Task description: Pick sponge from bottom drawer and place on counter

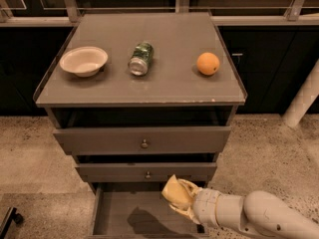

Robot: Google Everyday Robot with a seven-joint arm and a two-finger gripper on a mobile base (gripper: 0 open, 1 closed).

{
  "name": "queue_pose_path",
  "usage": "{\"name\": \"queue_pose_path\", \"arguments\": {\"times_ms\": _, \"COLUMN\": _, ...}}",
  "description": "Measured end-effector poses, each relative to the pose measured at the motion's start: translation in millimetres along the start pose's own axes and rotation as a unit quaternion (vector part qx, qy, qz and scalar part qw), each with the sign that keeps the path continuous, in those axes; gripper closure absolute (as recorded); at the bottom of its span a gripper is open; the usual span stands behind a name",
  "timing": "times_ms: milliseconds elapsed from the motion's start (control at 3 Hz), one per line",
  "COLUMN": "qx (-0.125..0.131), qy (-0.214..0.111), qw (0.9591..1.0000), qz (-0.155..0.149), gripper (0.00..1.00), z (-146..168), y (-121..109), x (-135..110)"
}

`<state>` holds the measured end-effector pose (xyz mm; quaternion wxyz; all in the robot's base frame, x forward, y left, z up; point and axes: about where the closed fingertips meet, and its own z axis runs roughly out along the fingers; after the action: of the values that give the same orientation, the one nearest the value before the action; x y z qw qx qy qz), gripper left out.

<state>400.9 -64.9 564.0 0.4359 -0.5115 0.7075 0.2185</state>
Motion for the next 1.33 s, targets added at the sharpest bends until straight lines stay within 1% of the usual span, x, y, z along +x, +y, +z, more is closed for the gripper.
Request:
{"name": "queue_pose_path", "arguments": {"times_ms": 333, "qx": -0.009, "qy": 0.009, "qw": 0.9991, "qz": -0.039, "gripper": 1.0, "z": -21.1, "y": -22.8, "x": -38.0}}
{"name": "queue_pose_path", "arguments": {"times_ms": 667, "qx": -0.025, "qy": 0.031, "qw": 0.9942, "qz": -0.1, "gripper": 1.0, "z": -42.0, "y": -39.9, "x": -98.3}}
{"name": "queue_pose_path", "arguments": {"times_ms": 1000, "qx": -0.037, "qy": 0.057, "qw": 0.9871, "qz": -0.145, "gripper": 1.0, "z": -62.2, "y": -58.8, "x": -152.5}}
{"name": "queue_pose_path", "arguments": {"times_ms": 1333, "qx": -0.035, "qy": 0.068, "qw": 0.9794, "qz": -0.187, "gripper": 1.0, "z": -85.1, "y": -63.8, "x": -200.3}}
